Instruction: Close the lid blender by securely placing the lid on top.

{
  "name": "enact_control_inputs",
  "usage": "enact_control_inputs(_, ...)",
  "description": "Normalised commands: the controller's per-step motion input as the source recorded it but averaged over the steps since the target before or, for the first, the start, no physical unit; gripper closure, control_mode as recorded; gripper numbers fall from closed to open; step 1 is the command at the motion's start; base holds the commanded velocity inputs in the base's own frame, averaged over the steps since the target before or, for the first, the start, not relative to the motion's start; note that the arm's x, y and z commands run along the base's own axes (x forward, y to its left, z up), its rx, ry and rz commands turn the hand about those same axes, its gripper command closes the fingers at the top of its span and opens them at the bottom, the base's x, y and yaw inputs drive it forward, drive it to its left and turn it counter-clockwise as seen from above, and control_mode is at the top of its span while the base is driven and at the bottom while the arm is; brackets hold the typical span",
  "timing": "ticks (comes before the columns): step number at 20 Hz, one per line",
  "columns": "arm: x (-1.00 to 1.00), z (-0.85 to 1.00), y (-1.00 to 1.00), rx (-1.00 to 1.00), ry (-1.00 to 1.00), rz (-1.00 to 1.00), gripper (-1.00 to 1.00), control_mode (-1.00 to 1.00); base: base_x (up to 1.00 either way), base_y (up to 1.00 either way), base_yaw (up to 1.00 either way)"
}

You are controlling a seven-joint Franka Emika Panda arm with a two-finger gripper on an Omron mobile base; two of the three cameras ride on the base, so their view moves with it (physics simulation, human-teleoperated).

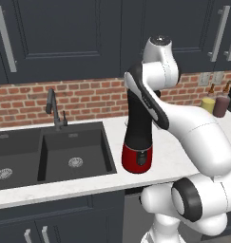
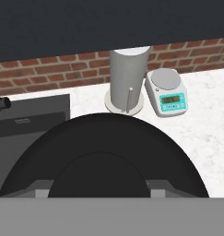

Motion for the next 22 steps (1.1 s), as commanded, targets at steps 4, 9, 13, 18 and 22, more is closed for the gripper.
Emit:
enact_control_inputs(4,0.0,-0.11,0.0,0.0,0.0,0.0,1.0,-1.0,0.0,0.0,0.0)
enact_control_inputs(9,0.0,-0.1,0.01,0.0,0.0,0.0,1.0,-1.0,0.0,0.0,0.0)
enact_control_inputs(13,0.0,-0.09,0.03,0.0,0.0,0.0,1.0,-1.0,0.0,0.0,0.0)
enact_control_inputs(18,-0.01,-0.06,0.06,0.0,0.0,0.0,1.0,-1.0,0.0,0.0,0.0)
enact_control_inputs(22,-0.05,-0.07,0.07,0.0,0.0,0.0,1.0,-1.0,0.0,0.0,0.0)
